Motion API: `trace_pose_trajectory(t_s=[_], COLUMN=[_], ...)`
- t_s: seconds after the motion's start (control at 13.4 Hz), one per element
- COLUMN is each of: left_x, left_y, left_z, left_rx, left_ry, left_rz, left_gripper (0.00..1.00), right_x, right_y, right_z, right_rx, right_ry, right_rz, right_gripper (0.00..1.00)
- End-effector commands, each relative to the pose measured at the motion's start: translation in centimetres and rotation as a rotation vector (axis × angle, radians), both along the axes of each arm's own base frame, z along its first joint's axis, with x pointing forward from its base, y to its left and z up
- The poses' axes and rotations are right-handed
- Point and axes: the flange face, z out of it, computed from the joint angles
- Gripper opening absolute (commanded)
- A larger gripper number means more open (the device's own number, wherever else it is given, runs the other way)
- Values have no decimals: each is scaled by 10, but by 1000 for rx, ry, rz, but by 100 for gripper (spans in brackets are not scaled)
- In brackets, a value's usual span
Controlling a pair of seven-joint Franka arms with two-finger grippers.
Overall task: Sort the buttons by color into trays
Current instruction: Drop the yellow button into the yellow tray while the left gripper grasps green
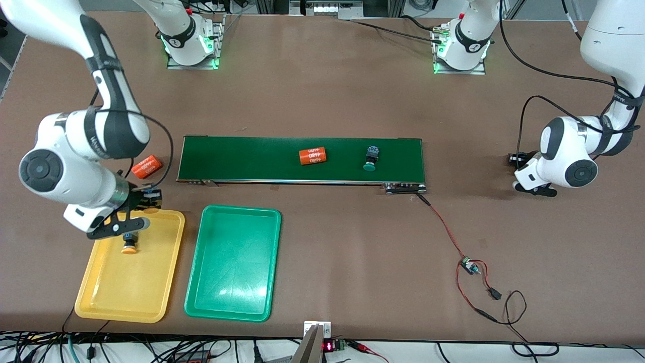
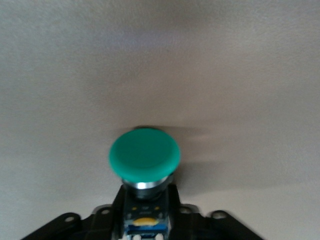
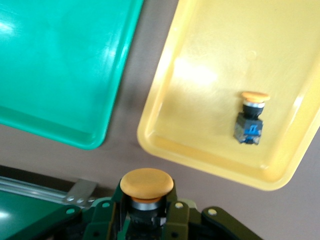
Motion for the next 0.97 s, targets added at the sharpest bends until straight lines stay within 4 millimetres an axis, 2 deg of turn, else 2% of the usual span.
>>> trace_pose_trajectory(t_s=[0.0, 0.15, 0.3, 0.45, 0.6, 0.75, 0.82, 0.9], left_x=[12, 27, 39, 45, 46, 44, 41, 36], left_y=[-1, -23, -56, -96, -146, -198, -233, -263], left_z=[31, 58, 80, 98, 106, 115, 122, 125], left_rx=[20, 17, -25, -131, -207, -225, -245, -243], left_ry=[-5, 47, 94, 123, 136, 133, 136, 149], left_rz=[-34, -45, -43, 35, 110, 92, 117, 162], left_gripper=[19, 18, 18, 18, 18, 18, 18, 18], right_x=[19, 32, 39, 43, 45, 45, 45, 45], right_y=[-12, -38, -45, -55, -54, -53, -53, -52], right_z=[-11, -38, -63, -79, -93, -101, -102, -107], right_rx=[-19, -74, -95, -107, -101, -98, -95, -91], right_ry=[-24, -82, -119, -139, -153, -155, -161, -159], right_rz=[46, 49, 61, 56, 52, 50, 47, 42], right_gripper=[3, 3, 3, 4, 4, 4, 7, 16])
